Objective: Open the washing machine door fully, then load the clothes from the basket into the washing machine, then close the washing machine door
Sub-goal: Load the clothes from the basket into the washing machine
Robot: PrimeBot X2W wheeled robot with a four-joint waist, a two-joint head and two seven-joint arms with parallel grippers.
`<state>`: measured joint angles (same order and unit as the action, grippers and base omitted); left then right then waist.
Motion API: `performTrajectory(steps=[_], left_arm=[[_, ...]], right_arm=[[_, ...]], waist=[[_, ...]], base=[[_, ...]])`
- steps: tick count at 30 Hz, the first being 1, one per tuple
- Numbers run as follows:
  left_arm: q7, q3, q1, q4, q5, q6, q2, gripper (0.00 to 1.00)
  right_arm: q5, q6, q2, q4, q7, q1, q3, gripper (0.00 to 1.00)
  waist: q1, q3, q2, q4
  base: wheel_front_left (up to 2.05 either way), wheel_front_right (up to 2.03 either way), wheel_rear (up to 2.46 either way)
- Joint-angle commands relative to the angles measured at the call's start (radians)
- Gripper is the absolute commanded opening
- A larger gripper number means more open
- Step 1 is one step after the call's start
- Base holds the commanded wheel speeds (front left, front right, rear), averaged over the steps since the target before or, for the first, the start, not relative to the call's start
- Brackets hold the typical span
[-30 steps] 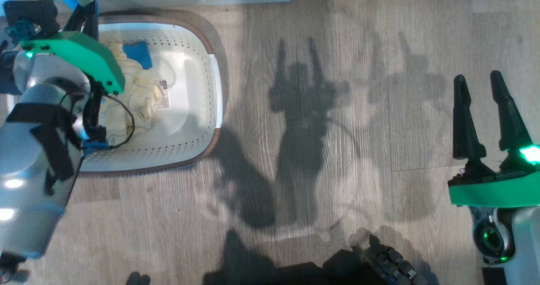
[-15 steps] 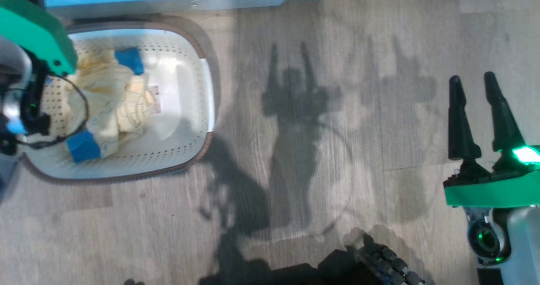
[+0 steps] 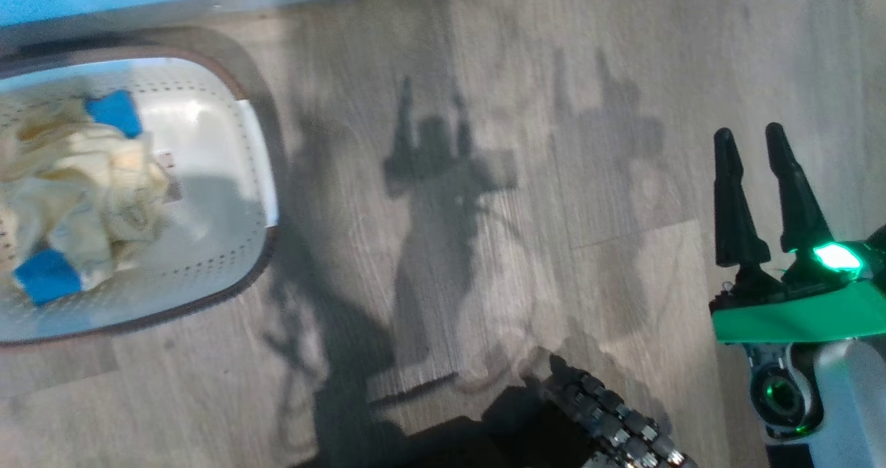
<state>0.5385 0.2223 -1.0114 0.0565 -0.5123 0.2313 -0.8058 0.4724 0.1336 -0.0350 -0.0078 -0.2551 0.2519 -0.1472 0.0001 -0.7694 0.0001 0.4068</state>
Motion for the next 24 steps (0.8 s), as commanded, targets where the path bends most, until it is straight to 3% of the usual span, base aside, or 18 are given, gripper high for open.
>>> performTrajectory(steps=[1,9,20,24], left_arm=[[0.009,-0.048,-0.051,-0.004,-0.003,-0.011,-0.065,0.0],[-0.013,-0.039,-0.197,0.16,0.018,-0.05,-0.081,0.0],[-0.211,-0.022,-0.35,0.245,0.099,-0.059,-0.07,0.0],[-0.204,-0.007,-0.371,0.314,0.096,-0.065,-0.051,0.0]], right_arm=[[0.011,-0.003,-0.015,-0.021,-0.007,-0.012,-0.022,1.0],[0.045,-0.003,-0.015,-0.012,-0.007,-0.015,-0.047,1.0],[0.068,-0.003,-0.015,-0.012,-0.007,-0.004,-0.076,1.0],[0.07,-0.003,-0.015,-0.01,-0.007,-0.007,-0.071,1.0]], waist=[[-0.0001,-0.023,-0.0001,0.029],[-0.0001,-0.059,-0.0001,0.091],[-0.0001,-0.098,-0.0001,0.138],[-0.0001,-0.103,-0.0001,0.135]], base=[[0.0,0.0,0.0],[0.0,0.0,0.0],[0.0,0.0,0.0],[0.0,0.0,0.0]])
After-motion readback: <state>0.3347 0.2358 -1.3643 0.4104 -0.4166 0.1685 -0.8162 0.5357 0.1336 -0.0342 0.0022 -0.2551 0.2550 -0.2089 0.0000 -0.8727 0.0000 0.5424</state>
